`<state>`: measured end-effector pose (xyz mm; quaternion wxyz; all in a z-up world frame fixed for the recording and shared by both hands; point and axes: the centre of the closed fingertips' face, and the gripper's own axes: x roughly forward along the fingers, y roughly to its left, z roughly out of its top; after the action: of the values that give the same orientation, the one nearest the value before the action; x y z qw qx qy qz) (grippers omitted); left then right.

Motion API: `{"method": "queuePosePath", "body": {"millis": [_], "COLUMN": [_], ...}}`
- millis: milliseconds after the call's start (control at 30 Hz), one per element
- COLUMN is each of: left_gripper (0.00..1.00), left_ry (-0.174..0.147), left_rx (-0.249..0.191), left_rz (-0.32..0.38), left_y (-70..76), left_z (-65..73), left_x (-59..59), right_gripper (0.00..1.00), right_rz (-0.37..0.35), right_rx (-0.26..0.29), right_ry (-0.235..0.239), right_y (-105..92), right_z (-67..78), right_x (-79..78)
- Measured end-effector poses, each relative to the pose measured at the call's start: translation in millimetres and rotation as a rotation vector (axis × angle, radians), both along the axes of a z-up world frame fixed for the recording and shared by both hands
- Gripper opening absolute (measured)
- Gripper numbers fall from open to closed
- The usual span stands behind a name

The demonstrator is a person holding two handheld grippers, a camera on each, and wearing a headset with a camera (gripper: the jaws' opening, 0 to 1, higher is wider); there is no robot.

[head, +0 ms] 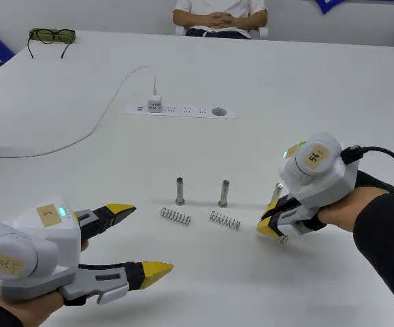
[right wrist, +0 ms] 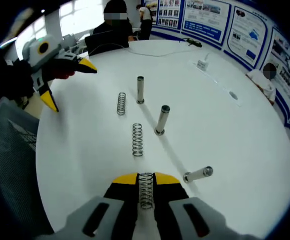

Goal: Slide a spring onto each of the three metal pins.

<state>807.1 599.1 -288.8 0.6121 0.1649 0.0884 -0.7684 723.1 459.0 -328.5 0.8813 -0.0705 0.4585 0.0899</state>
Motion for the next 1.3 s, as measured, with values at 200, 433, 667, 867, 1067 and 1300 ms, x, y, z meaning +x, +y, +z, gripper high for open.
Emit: {"method": "queuePosePath", "body": {"millis": [200, 433, 667, 867, 1067, 1300], "left_gripper": [0.67, 0.67, 0.66, 0.64, 0.64, 0.64], "left_ry": [0.006, 0.008, 0.028, 0.037, 0.039, 0.046], "left_rx": [-0.002, 0.000, -0.008, -0.010, -0.011, -0.007], "left_rz": [-0.016, -0.039, -0.058, -0.088, -0.115, -0.121], "left_y": [-3.8, -7.2, -15.2, -24.9, -31.1, -30.4], "left_z": [0.3, 0.0, 1.6, 3.7, 3.2, 0.7], "left_x": [-6.2, -13.2, -22.0, -32.9, -42.8, -46.6], "right_gripper": [0.12, 0.12, 0.12, 0.12, 0.12, 0.11], "right_rz": [-0.022, -0.046, -0.070, -0.072, -0.069, -0.094], "right_rx": [0.007, 0.020, 0.040, 0.053, 0.054, 0.067], "right_ry": [-0.033, -0.076, -0.119, -0.147, -0.161, -0.182], "right_y": [2.3, 4.2, 8.2, 16.2, 20.4, 16.7], "right_z": [4.6, 14.7, 24.9, 31.3, 36.7, 45.5], "right_x": [0.3, 1.2, 3.4, 5.4, 5.3, 2.2]}}
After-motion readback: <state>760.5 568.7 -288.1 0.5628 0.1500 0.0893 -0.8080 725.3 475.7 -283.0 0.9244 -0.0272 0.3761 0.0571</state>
